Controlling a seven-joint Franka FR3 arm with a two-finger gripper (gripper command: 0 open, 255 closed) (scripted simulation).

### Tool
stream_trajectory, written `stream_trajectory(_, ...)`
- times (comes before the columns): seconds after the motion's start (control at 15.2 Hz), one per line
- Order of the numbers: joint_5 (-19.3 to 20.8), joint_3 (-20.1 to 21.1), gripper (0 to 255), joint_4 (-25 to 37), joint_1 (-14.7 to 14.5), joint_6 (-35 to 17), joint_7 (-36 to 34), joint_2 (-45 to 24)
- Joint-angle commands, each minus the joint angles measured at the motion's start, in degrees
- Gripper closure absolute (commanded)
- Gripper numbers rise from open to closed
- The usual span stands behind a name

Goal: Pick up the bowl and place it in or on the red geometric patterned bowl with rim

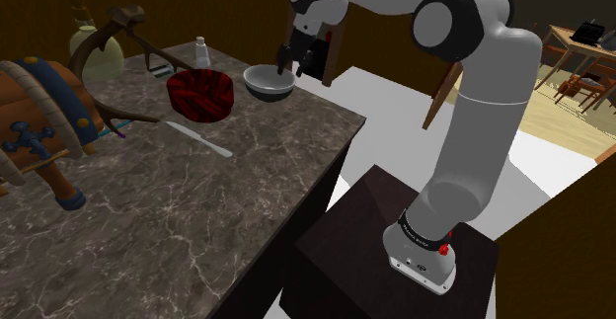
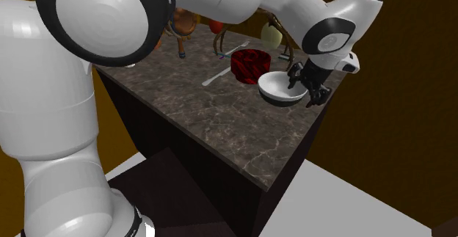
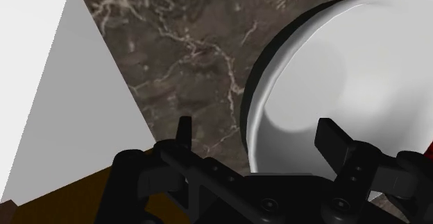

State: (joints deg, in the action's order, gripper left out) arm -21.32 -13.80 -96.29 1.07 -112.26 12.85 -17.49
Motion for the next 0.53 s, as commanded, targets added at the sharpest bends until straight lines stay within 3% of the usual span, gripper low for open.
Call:
stream_trajectory(0.0,-0.31,0.18,0,-0.78,-0.15,-1.35,0.22,-0.54)
stream_trajectory(0.46,-0.39,0.23,0,-1.03,-0.2,-1.73,0.27,-0.67)
